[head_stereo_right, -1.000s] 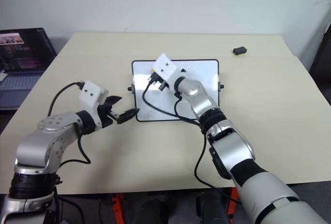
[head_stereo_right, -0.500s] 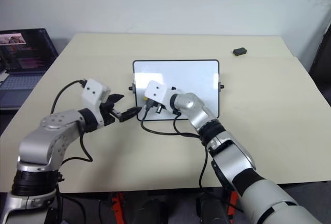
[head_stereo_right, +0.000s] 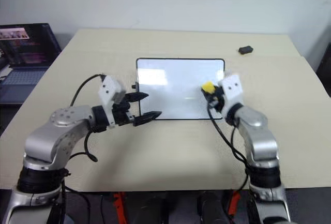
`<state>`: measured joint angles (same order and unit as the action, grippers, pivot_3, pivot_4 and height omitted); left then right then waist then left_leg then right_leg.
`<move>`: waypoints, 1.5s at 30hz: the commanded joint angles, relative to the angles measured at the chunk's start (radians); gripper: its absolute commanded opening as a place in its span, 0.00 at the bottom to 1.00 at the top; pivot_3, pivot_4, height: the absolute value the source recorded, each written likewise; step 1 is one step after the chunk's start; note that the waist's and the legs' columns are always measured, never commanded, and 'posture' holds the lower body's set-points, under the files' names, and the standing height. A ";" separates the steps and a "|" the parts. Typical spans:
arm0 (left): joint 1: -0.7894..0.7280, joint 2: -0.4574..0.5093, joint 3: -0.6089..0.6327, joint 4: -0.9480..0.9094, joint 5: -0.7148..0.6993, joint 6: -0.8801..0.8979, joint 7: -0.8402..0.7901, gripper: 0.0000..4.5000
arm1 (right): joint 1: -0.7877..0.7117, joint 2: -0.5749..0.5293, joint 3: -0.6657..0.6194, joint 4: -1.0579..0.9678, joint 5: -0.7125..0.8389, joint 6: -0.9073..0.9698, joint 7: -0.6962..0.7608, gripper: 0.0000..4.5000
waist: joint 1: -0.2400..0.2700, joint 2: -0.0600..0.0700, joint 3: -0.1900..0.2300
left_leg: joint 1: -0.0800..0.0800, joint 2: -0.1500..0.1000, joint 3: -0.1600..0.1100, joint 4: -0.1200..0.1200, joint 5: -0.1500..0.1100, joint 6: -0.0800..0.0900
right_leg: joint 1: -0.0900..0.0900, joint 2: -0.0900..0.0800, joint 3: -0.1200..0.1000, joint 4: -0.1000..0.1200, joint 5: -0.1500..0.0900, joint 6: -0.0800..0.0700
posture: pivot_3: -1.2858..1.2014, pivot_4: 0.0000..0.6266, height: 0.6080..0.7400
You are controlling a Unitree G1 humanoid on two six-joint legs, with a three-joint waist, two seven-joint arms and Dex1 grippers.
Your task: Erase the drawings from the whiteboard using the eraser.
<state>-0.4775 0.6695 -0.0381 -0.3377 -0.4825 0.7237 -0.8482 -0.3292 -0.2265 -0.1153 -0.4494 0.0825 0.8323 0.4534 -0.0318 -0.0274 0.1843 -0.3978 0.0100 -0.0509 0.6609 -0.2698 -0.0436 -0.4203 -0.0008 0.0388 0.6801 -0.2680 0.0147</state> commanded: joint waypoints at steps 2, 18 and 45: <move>-0.056 0.001 -0.092 0.009 0.001 -0.069 -0.129 1.00 | 0.110 0.043 -0.096 -0.179 0.004 0.111 -0.138 0.28 | -0.005 0.000 0.000 | 0.001 0.000 0.001 0.000 0.000 0.000 | 0.000 0.002 0.001 0.000 0.000 0.000 | 0.52 0.24 1.00; -0.186 -0.127 -0.304 0.164 0.117 -0.245 -0.318 1.00 | 0.183 0.088 -0.150 -0.033 0.014 0.084 -0.310 0.28 | -0.002 0.000 0.000 | 0.002 0.002 0.004 0.000 0.000 0.001 | 0.000 0.011 0.005 0.000 0.000 0.000 | 0.52 0.24 1.00; -0.110 -0.169 -0.174 0.117 0.120 -0.162 -0.121 1.00 | 0.163 0.058 -0.194 0.018 0.125 -0.082 -0.293 0.98 | -0.002 0.000 0.000 | 0.002 0.002 0.004 0.001 0.000 0.001 | 0.000 0.011 0.005 0.001 0.000 0.000 | 0.52 0.24 1.00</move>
<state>-0.5855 0.5052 -0.2759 -0.1782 -0.3387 0.5572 -1.0093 -0.1674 -0.1713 -0.2914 -0.3587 0.1791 0.7940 0.1531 -0.0336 -0.0270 0.1840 -0.3959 0.0128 -0.0474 0.6619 -0.2695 -0.0430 -0.4199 0.0104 0.0435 0.6810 -0.2678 0.0146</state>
